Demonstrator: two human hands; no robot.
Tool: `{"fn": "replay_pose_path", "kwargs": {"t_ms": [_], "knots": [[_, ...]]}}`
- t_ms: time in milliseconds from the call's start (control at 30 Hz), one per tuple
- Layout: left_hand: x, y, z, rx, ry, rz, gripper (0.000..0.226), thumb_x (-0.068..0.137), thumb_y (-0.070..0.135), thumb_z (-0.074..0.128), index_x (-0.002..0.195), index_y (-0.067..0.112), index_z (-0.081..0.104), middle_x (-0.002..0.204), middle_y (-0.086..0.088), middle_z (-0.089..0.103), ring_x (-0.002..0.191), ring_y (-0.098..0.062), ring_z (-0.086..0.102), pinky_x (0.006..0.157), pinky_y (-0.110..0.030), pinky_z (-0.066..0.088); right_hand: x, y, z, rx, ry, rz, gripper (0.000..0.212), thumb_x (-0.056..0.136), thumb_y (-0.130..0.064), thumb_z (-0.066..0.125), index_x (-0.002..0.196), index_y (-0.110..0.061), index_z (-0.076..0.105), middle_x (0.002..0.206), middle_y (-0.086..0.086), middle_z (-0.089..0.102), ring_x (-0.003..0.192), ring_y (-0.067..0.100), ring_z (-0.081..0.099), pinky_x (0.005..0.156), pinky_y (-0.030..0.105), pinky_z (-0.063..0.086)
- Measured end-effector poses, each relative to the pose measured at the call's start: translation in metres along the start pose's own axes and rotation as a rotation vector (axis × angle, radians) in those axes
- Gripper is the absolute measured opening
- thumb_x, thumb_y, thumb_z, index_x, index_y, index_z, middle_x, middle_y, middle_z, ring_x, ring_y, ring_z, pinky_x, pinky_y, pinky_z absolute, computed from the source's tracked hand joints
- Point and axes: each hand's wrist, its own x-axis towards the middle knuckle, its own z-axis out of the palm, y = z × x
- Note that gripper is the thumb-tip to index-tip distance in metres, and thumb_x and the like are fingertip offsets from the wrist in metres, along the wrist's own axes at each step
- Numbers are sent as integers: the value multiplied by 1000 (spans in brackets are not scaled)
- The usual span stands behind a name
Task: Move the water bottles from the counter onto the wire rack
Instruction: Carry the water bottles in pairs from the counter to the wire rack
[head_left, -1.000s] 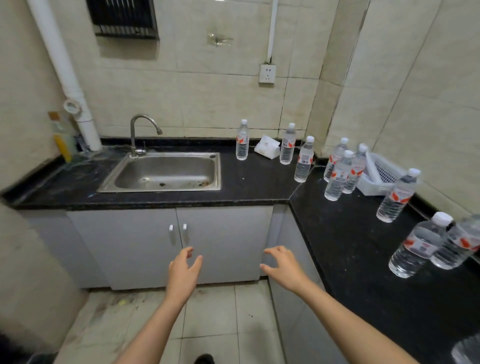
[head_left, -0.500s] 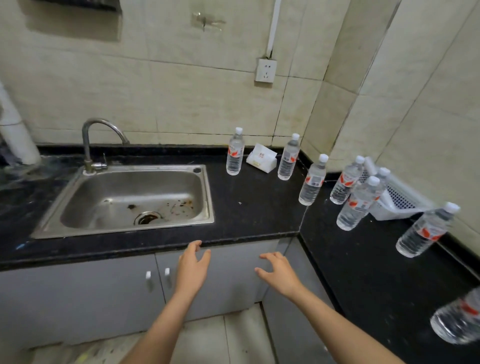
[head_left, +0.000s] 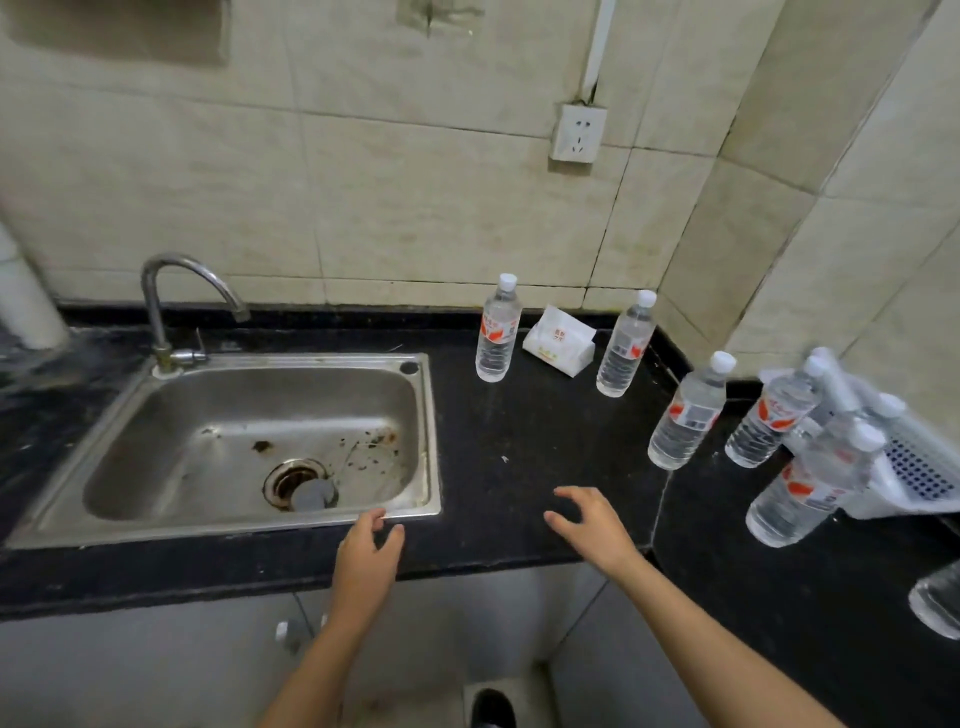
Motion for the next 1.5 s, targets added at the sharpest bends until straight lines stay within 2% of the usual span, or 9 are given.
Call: {"fn": "replay_pose_path", "kwargs": {"t_ms": [167,300,367,600,733,933,1100,1233,1500], "knots": [[69,46,25,17,53,9,39,90,19,48,128,7,46,126,-15,55,116,-28,50,97,-40,41,88,3,-33,100,80,-51,42,86,-26,62,125,-11,54,128,12,51,123,24,46,102,28,34],[107,82,64,0,56,22,28,90,18,50,118,12,51,104,-3,60,105,-26,56,82,-34,44,147,17,-56,152,96,-20,42,86,-26,61,124,-11,53,129,12,50,123,24,46,104,30,35],[121,94,84,-13,31,24,33,90,19,51,123,13,48,112,-3,58,108,-23,54,90,-38,46,173,26,-68,202,122,0,42,86,-25,61,125,-11,52,130,13,49,123,24,46,103,31,35],[165,96,122,39,-9,-87,42,87,13,57,127,6,46,125,-17,54,113,-29,52,98,-39,41,243,41,-103,584,526,217,47,83,-8,59,129,-6,46,124,18,52,114,32,52,96,41,43],[194,108,133,71,-47,-107,55,85,14,61,134,7,38,130,-18,51,116,-30,51,98,-39,41,272,47,-124,652,692,298,62,78,-3,64,135,-4,37,133,23,42,123,35,42,104,44,35],[247,152,155,80,-112,24,85,78,11,69,145,12,17,145,-18,36,129,-31,41,106,-43,38,301,65,-133,708,548,395,81,77,-7,69,143,-10,23,147,19,28,135,33,33,111,48,31],[277,173,168,-69,-117,-18,94,75,8,72,146,15,11,149,-15,30,131,-31,39,106,-44,37,316,73,-128,788,496,416,85,76,-7,71,145,-15,20,150,14,29,138,31,30,113,50,28],[294,181,175,-131,-145,45,97,72,2,72,146,16,11,148,-9,33,134,-26,36,109,-42,32,323,76,-125,791,477,364,75,74,-5,71,137,-16,31,140,12,43,129,28,42,110,46,34],[317,182,184,-190,-148,4,91,68,0,74,142,19,23,139,-8,44,127,-26,43,108,-48,35,329,75,-121,803,475,371,77,69,-3,76,129,-12,28,129,12,45,109,18,46,100,39,39]]}}
